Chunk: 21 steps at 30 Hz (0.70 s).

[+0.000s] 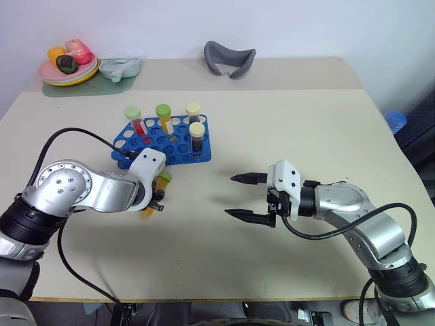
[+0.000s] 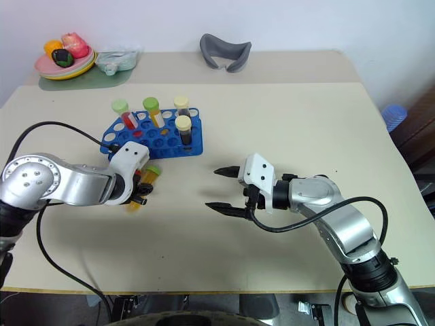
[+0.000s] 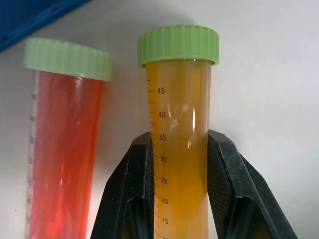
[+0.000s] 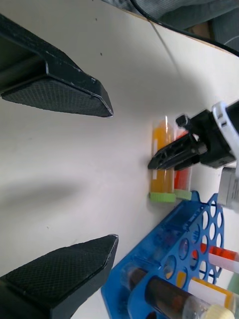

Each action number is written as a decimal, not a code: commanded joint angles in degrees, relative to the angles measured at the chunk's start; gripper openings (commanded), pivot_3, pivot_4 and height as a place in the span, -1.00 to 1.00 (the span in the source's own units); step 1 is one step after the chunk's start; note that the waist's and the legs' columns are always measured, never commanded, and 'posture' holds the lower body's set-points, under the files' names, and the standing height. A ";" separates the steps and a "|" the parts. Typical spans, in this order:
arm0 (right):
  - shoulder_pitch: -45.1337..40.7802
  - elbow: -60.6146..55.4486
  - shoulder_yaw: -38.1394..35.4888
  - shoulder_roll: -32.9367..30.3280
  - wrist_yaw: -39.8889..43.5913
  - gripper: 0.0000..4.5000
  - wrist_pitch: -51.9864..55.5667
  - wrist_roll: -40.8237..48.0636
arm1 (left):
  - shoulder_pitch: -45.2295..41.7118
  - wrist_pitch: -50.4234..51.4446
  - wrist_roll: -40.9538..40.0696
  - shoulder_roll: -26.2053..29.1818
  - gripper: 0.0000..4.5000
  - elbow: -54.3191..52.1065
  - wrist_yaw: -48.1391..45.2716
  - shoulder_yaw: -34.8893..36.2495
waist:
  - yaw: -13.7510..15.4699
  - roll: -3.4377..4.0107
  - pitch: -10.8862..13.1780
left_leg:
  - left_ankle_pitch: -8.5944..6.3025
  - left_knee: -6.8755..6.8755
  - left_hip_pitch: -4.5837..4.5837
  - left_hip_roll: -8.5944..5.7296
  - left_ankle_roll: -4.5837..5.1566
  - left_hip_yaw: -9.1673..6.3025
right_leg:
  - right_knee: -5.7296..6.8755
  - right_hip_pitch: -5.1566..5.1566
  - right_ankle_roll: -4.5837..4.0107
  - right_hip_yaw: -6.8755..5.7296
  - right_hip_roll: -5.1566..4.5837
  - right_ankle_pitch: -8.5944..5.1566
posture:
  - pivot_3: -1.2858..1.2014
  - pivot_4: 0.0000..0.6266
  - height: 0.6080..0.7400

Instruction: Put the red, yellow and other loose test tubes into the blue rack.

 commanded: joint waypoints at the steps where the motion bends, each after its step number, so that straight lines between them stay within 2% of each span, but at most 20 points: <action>1: 0.38 -2.42 -0.98 -0.08 0.13 0.71 -0.86 0.18 | 8.23 -7.65 16.69 4.56 -0.65 -12.15 -15.52 9.26 | -0.05 0.01 0.01 | 0.02 -0.02 -0.01 0.01 -0.03 0.01 | -0.01 -0.05 0.00 0.01 0.01 0.00 | 0.03 -0.52 1.00; 3: 0.64 -2.32 -1.04 -0.15 0.27 0.71 -0.88 0.29 | 16.84 -17.94 27.96 5.41 -0.65 -17.37 -26.64 15.92 | 0.19 0.02 0.02 | 0.08 -0.07 -0.03 0.01 -0.15 0.05 | -0.03 -0.05 -0.01 0.00 0.01 0.00 | 0.03 -0.52 1.00; 5: 0.74 -1.94 -0.94 0.10 0.33 0.71 -0.84 0.47 | 24.27 -27.44 36.31 3.37 -0.65 -19.35 -35.66 22.03 | 0.34 0.01 0.02 | 0.09 -0.11 -0.02 0.01 -0.17 0.09 | -0.08 -0.04 -0.01 0.01 -0.01 0.00 | 0.03 -0.52 1.00; 7: 0.94 -1.31 -0.95 0.74 0.12 0.71 -0.56 0.94 | 29.56 -35.05 41.01 -1.23 -0.65 -18.63 -41.68 27.37 | 0.49 0.07 0.00 | 0.09 -0.12 -0.04 0.00 -0.17 0.11 | -0.15 -0.04 -0.03 0.02 -0.03 0.00 | 0.03 -0.52 1.00; 10: 2.04 -0.23 -0.38 0.70 0.42 0.71 -1.07 0.03 | 29.21 -43.55 41.83 -12.65 -0.65 -14.61 -43.57 33.71 | 0.91 0.02 0.01 | -0.11 -0.08 -0.04 0.01 0.19 0.11 | -0.19 0.03 -0.03 0.00 -0.03 0.00 | 0.03 -0.52 1.00; 13: 2.53 0.35 -0.71 1.42 -0.23 0.71 -0.62 0.40 | 23.23 -50.36 55.98 -18.97 -0.65 -11.84 -41.90 30.36 | 1.68 -0.13 -0.01 | -0.15 0.01 -0.06 0.01 0.27 0.08 | -0.20 0.06 -0.01 -0.01 -0.01 0.01 | 0.03 -0.52 1.00; 15: 2.47 0.79 -0.80 2.38 -1.02 0.71 -0.37 0.59 | 19.02 -53.40 66.13 -22.01 -0.65 -8.82 -41.12 24.84 | 1.82 -0.14 -0.03 | -0.16 0.03 -0.07 0.00 0.28 0.08 | -0.21 0.06 0.00 0.00 -0.03 0.02 | 0.03 -0.52 1.00; 21: 2.55 1.15 -0.72 3.99 -2.58 0.71 0.05 0.29 | 14.62 -63.77 77.22 -33.58 -0.65 2.52 -45.02 20.49 | 1.33 -0.13 -0.05 | -0.19 0.03 -0.06 0.00 0.33 0.09 | -0.20 0.04 0.01 0.00 -0.02 0.02 | 0.03 -0.52 1.00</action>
